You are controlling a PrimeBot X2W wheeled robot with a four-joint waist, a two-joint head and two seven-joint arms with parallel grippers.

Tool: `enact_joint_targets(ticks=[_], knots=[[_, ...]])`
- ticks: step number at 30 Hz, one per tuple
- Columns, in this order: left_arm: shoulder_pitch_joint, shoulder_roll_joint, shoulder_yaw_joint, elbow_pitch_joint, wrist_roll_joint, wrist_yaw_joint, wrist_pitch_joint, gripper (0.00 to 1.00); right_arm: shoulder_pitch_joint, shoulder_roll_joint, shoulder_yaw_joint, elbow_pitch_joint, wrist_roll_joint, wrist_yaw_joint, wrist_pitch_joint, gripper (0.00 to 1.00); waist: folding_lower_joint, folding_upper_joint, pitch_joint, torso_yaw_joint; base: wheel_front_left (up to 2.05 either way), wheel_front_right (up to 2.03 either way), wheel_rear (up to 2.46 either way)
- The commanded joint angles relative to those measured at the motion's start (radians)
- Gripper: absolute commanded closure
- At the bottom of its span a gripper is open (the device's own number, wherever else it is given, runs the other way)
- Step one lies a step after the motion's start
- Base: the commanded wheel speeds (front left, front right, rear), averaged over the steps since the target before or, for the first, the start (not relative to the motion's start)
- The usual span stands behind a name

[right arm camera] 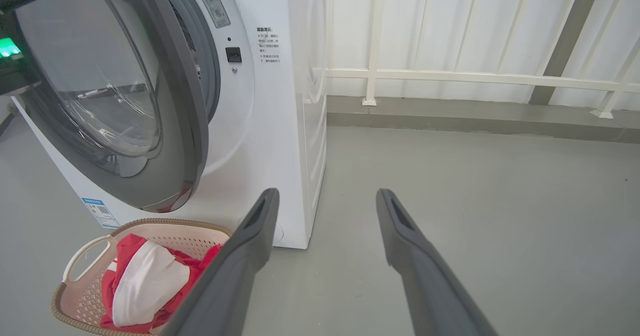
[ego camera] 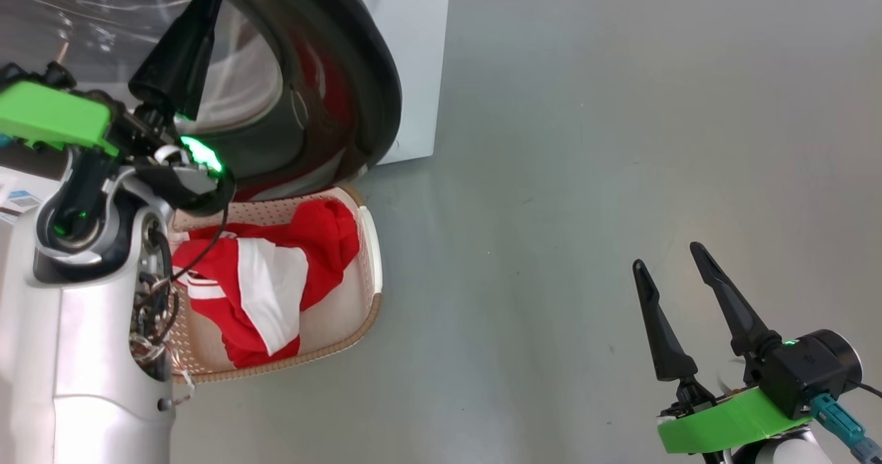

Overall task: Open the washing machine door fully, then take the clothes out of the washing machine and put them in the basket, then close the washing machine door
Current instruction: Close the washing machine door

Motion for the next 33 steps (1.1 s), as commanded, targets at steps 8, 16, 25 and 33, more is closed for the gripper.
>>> enact_joint_targets(ticks=[8,16,25,33], knots=[[-0.062,0.026,0.025,0.002,0.012,-0.030,-0.003,1.00,-0.022,-0.012,0.027,-0.035,-0.011,0.006,-0.008,0.00,0.0000,0.0000,0.027,-0.012,0.00,0.00,0.00],[-0.090,0.036,0.035,0.005,0.012,-0.035,-0.002,1.00,-0.027,-0.012,0.031,-0.034,-0.005,0.006,-0.010,0.00,0.0000,0.0000,0.051,-0.023,0.00,0.00,0.00],[-0.100,0.040,0.038,0.009,0.019,-0.046,-0.001,1.00,-0.038,-0.012,0.033,-0.024,-0.002,0.006,-0.014,0.00,0.0000,0.0000,0.057,-0.030,0.00,0.00,0.00],[-0.065,0.041,0.029,-0.012,0.039,-0.050,-0.002,1.00,-0.040,-0.012,0.034,-0.018,0.002,0.006,-0.017,0.00,0.0000,0.0000,0.051,-0.027,0.00,0.00,0.00]])
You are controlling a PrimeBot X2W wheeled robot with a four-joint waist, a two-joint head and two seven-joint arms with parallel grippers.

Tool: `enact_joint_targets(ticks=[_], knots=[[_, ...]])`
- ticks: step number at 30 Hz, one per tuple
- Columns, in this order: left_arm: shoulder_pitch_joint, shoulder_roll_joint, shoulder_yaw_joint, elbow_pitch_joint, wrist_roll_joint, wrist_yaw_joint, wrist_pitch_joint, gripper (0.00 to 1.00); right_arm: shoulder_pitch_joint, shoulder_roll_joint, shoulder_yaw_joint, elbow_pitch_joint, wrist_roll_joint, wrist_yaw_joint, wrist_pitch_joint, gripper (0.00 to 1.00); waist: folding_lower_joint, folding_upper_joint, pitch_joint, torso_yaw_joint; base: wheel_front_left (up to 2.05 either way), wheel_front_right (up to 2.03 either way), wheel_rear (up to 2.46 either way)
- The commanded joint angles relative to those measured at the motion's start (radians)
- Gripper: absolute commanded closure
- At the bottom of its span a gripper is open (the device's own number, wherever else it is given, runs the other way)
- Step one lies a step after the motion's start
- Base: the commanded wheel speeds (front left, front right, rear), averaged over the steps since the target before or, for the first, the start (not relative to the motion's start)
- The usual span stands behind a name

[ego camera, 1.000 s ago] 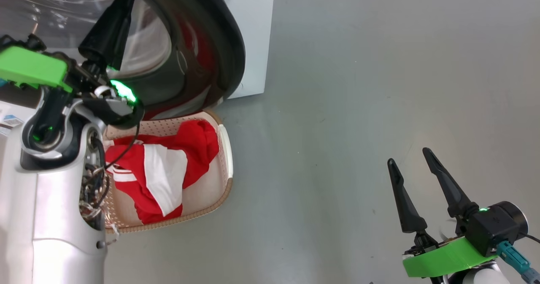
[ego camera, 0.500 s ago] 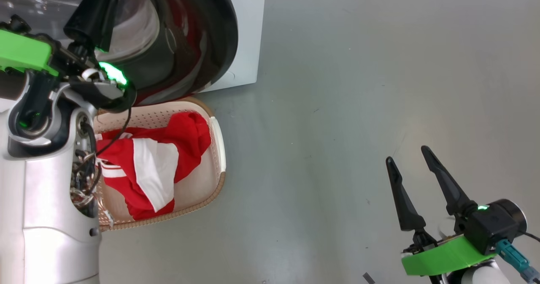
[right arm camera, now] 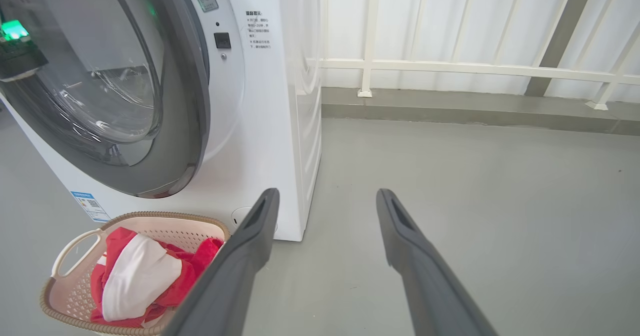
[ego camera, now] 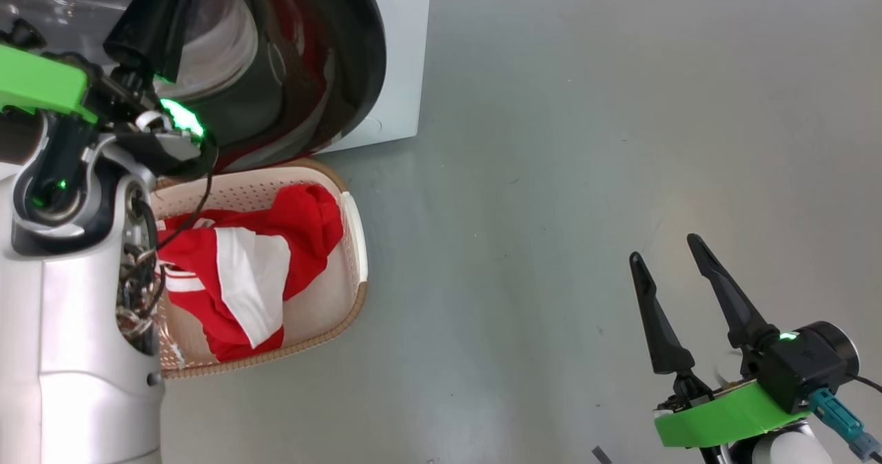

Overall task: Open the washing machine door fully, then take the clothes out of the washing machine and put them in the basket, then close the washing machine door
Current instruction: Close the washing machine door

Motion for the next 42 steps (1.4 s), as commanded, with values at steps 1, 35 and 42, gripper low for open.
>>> enact_joint_targets(ticks=[1,35,42], knots=[[0.022,0.034,0.014,-0.056,0.002,-0.017,-0.001,1.00,-0.020,-0.012,0.026,-0.018,0.003,0.006,-0.010,0.00,0.0000,0.0000,-0.003,0.001,0.00,0.00,0.00],[0.619,0.172,-0.190,-0.577,0.831,0.003,-0.519,0.00,-0.020,-0.012,0.003,-0.022,0.015,0.006,-0.015,0.00,0.0000,0.0000,-0.093,0.142,0.00,0.00,0.00],[0.710,0.206,-0.221,-0.573,1.028,0.050,-0.609,0.00,0.002,-0.012,-0.002,-0.017,0.021,0.006,-0.015,0.00,0.0000,0.0000,-0.161,0.159,0.00,0.00,0.00]])
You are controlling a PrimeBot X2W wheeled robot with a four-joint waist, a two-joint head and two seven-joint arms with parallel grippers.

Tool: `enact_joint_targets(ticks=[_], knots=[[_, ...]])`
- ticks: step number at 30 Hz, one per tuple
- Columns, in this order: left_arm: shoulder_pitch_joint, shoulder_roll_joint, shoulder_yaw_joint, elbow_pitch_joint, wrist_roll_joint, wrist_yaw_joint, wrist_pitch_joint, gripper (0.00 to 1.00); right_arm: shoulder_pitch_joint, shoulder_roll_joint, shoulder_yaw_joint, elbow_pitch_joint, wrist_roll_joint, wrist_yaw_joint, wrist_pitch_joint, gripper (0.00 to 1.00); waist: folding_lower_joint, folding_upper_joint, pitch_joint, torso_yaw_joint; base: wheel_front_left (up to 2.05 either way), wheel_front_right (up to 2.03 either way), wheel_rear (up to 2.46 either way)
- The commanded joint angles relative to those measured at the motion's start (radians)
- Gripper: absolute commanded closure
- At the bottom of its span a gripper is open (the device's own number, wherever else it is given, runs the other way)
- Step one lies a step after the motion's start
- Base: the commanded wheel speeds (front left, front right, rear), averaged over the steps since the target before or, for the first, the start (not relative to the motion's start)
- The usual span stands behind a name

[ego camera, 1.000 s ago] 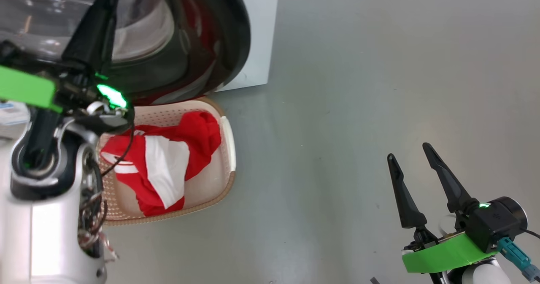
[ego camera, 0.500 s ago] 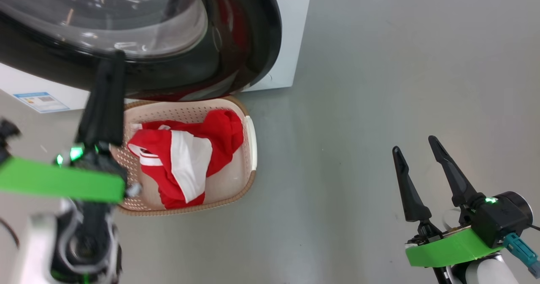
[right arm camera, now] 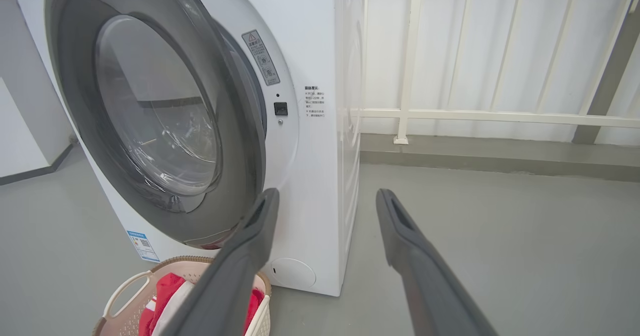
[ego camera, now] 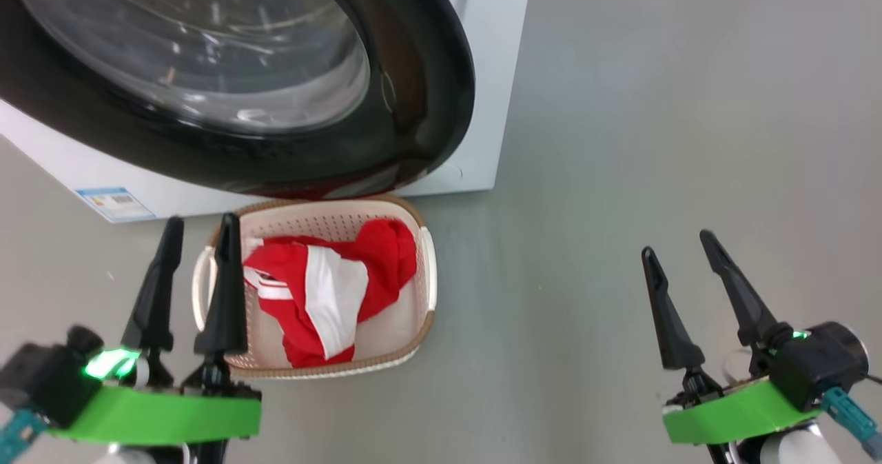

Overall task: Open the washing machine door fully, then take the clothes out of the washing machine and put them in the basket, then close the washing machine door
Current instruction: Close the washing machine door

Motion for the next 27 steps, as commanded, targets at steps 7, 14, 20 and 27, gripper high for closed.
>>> enact_joint_targets(ticks=[7,14,20,27], knots=[[0.092,0.053,0.014,0.009,0.162,0.045,-0.036,0.00,0.044,-0.010,0.017,-0.012,0.001,0.006,-0.006,0.00,0.0000,0.0000,-0.096,0.026,0.00,0.00,0.00],[0.168,0.042,0.018,0.021,0.246,0.068,-0.044,0.00,0.067,-0.010,0.015,-0.009,-0.006,0.006,-0.006,0.00,0.0000,0.0000,-0.142,0.031,0.00,0.00,0.00],[0.221,0.019,0.040,0.030,0.299,0.073,-0.045,0.00,0.088,-0.010,0.007,-0.011,-0.030,0.006,-0.006,0.00,0.0000,0.0000,-0.171,0.025,0.00,0.00,0.00],[0.254,-0.003,0.061,0.038,0.348,0.061,-0.046,0.00,0.102,-0.010,0.003,-0.013,-0.037,0.006,-0.006,0.00,0.0000,0.0000,-0.188,0.022,0.00,0.00,0.00]])
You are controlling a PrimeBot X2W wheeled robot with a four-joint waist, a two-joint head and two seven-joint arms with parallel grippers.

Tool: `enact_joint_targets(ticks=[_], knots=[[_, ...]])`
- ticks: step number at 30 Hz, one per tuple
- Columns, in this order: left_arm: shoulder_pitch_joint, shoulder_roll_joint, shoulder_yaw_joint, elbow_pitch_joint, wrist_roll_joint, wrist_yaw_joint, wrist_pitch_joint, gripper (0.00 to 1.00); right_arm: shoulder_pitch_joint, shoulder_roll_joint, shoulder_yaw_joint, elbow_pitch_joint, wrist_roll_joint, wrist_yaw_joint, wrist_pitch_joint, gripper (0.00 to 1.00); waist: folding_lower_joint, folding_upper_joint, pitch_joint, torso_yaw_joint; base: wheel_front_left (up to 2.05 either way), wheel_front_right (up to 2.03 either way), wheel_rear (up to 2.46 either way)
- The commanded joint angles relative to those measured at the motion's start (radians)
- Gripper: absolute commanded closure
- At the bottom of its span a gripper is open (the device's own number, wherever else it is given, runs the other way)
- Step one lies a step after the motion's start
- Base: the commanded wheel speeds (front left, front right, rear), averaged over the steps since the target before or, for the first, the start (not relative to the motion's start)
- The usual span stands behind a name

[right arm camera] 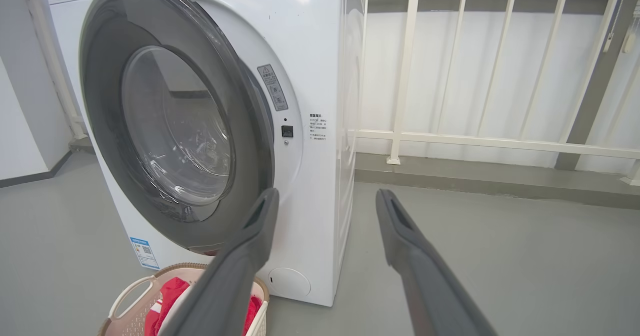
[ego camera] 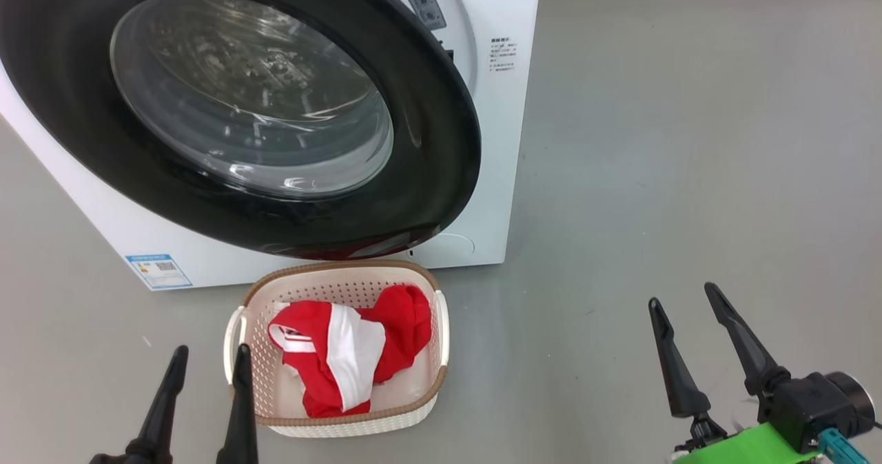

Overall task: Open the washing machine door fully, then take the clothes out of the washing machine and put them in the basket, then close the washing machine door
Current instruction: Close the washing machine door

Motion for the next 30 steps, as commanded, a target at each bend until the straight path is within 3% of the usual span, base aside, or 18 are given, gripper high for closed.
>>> enact_joint_targets(ticks=[1,28,29,30], knots=[[-0.015,0.005,0.042,-0.018,0.014,-0.004,-0.012,0.00,-0.003,-0.011,0.020,-0.026,-0.007,0.006,-0.006,0.00,0.0000,0.0000,-0.003,0.000,0.00,0.00,0.00],[0.032,-0.058,0.085,0.050,0.058,-0.060,-0.012,0.00,0.041,-0.011,0.017,-0.025,0.010,0.006,-0.006,0.01,0.0000,0.0000,-0.045,0.005,0.00,0.00,0.00],[0.031,-0.060,0.083,0.049,0.059,-0.061,-0.012,0.00,0.040,-0.011,0.019,-0.023,0.010,0.006,-0.006,0.54,0.0000,0.0000,-0.045,0.007,0.00,0.00,0.00],[0.031,-0.062,0.081,0.049,0.061,-0.063,-0.012,0.00,0.040,-0.011,0.020,-0.021,0.010,0.006,-0.006,0.78,0.0000,0.0000,-0.045,0.010,0.00,0.00,0.00]])
